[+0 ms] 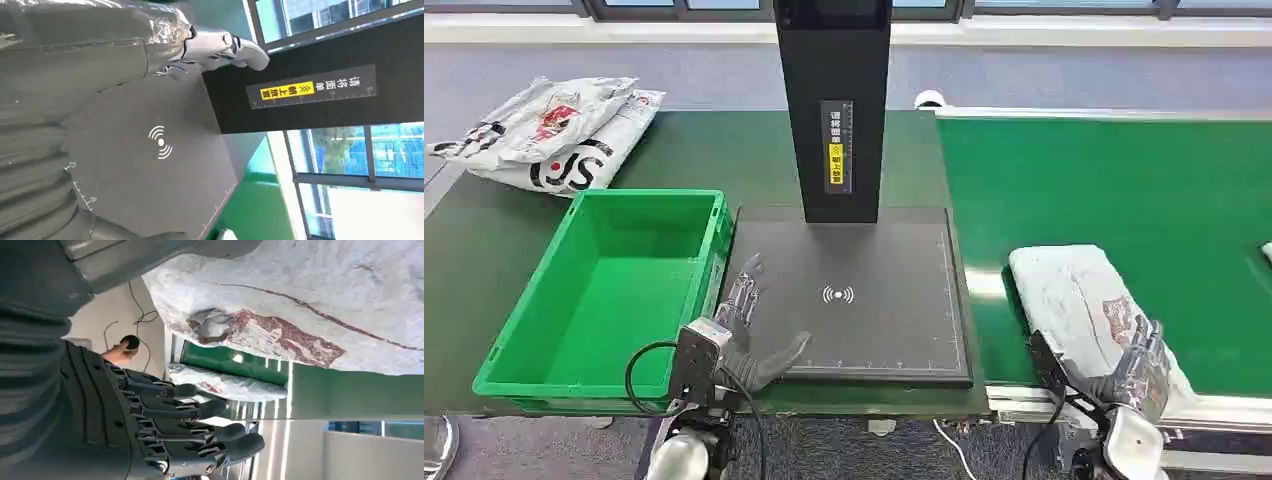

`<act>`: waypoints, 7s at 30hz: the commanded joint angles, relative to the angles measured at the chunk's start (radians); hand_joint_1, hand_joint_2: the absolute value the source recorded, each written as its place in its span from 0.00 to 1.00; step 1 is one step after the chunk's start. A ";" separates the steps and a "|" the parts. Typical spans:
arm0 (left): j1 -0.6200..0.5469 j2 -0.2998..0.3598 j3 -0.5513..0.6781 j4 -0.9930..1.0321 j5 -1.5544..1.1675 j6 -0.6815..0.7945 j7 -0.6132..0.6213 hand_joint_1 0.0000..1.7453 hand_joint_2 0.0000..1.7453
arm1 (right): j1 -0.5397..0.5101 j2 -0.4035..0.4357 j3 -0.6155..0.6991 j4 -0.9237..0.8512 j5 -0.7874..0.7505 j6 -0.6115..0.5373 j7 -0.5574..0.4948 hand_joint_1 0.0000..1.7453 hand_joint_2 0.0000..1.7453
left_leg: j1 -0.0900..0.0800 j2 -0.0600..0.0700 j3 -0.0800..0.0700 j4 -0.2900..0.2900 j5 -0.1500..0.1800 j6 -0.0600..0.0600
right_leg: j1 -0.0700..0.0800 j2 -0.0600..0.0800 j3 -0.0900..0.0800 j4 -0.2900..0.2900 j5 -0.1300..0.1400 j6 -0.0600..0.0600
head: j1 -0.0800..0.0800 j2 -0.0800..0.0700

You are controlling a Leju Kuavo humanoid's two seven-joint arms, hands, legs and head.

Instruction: Moved the parcel from conveyor to table for the left to box.

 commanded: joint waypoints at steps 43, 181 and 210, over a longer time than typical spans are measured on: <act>0.057 -0.031 0.125 -0.033 -0.045 -0.051 0.014 0.00 1.00 | -0.155 0.086 0.012 0.132 -0.457 0.142 -0.260 1.00 1.00 | 0.001 0.006 0.015 -0.001 0.000 0.004 | 0.002 0.004 0.016 -0.006 0.003 0.003 | 0.000 0.000; -0.302 0.049 -0.035 0.241 -0.230 0.006 0.134 0.00 1.00 | -0.037 0.032 0.319 -0.508 -0.842 -0.346 -0.532 0.00 1.00 | 0.001 -0.005 0.000 -0.001 0.006 -0.001 | 0.001 -0.005 0.001 -0.001 0.004 -0.001 | 0.000 0.000; -0.552 -0.175 -0.338 0.700 -0.288 -0.146 0.267 0.00 1.00 | -0.162 0.097 0.331 -0.361 -0.824 -0.333 -0.514 0.00 1.00 | 0.001 0.000 0.001 -0.001 0.006 0.000 | 0.001 0.000 0.001 -0.002 0.007 -0.001 | 0.000 0.000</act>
